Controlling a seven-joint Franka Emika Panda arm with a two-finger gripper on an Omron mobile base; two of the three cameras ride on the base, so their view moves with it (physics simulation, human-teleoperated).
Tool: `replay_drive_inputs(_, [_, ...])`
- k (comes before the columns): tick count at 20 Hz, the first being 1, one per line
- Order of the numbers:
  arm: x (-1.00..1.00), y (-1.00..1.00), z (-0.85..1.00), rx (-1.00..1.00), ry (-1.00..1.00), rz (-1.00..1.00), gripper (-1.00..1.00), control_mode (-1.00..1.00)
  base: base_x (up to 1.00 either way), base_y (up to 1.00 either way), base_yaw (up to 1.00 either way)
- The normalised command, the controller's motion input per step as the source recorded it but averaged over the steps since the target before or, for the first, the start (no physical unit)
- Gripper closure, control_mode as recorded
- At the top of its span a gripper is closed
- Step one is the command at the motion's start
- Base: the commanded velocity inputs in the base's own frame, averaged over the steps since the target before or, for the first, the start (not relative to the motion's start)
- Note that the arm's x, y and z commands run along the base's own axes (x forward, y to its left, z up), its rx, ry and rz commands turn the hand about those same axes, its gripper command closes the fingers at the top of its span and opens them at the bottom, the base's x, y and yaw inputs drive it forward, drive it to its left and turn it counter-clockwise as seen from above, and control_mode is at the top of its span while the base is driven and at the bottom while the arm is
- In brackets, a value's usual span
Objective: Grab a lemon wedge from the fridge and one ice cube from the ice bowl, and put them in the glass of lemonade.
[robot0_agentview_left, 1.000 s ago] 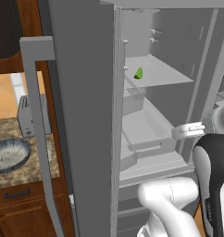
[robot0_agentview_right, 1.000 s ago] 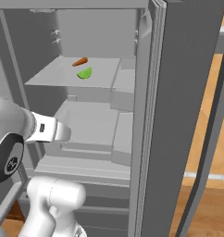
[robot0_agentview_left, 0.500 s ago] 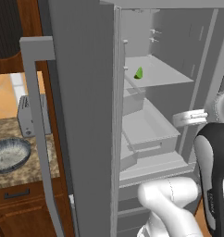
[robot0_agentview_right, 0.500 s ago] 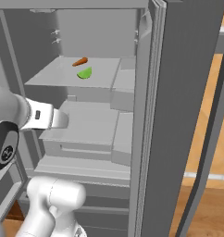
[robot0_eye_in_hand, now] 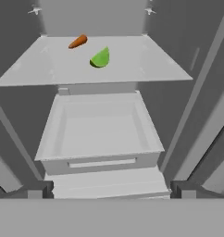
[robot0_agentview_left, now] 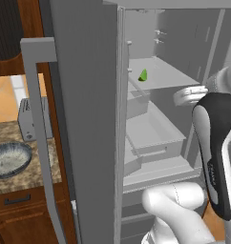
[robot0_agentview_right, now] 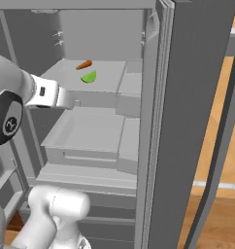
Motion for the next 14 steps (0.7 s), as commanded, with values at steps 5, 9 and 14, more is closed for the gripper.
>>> replay_drive_inputs(5, [0.50, 0.00, 0.02, 0.03, 0.00, -0.01, -1.00, -1.00, 0.00, 0.00, 0.00])
replay_drive_inputs(9, [0.32, 0.00, 0.01, 0.06, -0.03, -0.02, -1.00, -1.00, 0.00, 0.00, 0.00])
replay_drive_inputs(14, [0.30, 0.02, 0.00, 0.08, -0.10, -0.07, -1.00, -1.00, 0.00, 0.00, 0.00])
